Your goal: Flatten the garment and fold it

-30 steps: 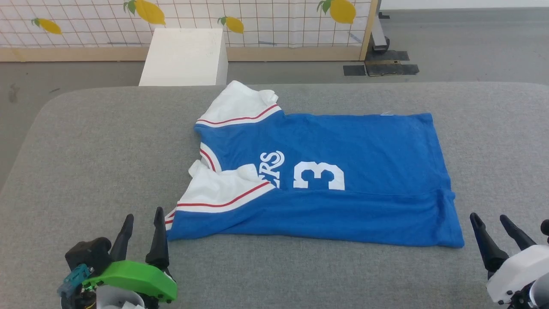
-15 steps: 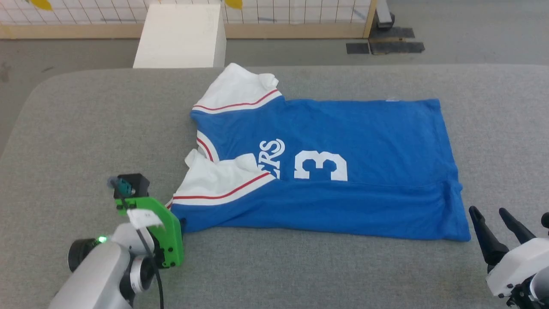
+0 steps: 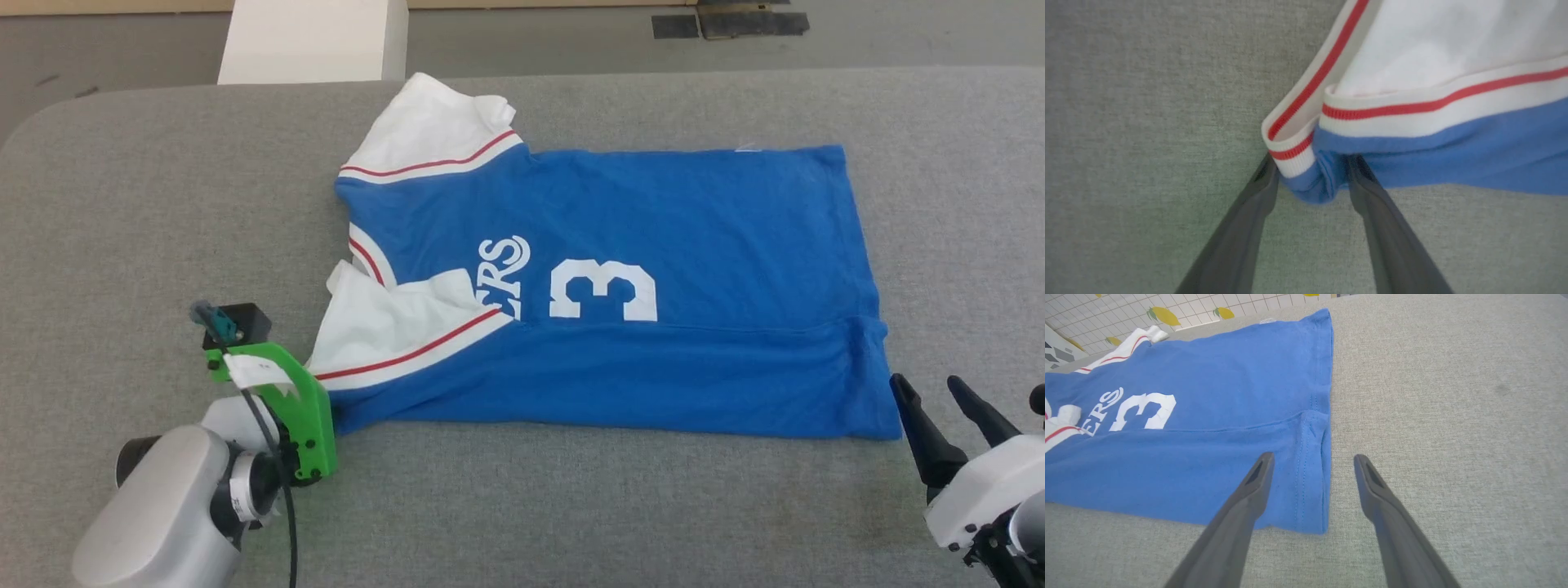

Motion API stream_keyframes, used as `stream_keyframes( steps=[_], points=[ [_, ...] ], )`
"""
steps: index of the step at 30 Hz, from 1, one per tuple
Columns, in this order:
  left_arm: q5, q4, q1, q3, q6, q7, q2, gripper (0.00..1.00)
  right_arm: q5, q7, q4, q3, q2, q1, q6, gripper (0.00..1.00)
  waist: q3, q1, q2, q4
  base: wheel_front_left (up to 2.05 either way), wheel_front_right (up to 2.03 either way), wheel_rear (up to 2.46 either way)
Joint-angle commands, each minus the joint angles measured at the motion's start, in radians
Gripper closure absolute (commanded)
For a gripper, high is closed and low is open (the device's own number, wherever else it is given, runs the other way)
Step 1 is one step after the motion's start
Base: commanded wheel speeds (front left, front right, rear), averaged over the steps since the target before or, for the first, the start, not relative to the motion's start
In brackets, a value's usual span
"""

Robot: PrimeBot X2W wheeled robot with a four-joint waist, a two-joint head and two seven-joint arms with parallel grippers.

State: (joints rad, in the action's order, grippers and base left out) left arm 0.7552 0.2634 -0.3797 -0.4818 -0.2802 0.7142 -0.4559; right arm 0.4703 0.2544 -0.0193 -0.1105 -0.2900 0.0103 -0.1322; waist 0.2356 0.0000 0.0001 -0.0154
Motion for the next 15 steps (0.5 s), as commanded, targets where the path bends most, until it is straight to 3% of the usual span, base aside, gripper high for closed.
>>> stream_keyframes(
  steps=[1, 7, 15],
  points=[
    [0.026, 0.03, 0.041, -0.011, 0.01, -0.004, 0.024, 1.0, 0.006, 0.008, 0.007, 0.006, -0.008, -0.019, 0.002, 0.0, 0.004, 0.0, -0.0001, -0.002, 0.0, 0.0, 0.0],
    [0.063, -0.031, 0.084, 0.043, 0.012, -0.076, 0.025, 1.0, -0.048, 0.114, 0.021, 0.023, -0.037, -0.031, 0.002, 0.0, -0.004, 0.0, -0.0001, -0.002, 0.0, 0.0, 0.0],
    [0.065, -0.182, 0.144, 0.082, -0.023, -0.124, 0.002, 1.0, -0.157, 0.487, 0.04, 0.055, -0.043, -0.118, 0.002, 0.0, 0.017, 0.0, -0.0001, 0.007, 0.0, 0.0, 0.0]
  ],
)
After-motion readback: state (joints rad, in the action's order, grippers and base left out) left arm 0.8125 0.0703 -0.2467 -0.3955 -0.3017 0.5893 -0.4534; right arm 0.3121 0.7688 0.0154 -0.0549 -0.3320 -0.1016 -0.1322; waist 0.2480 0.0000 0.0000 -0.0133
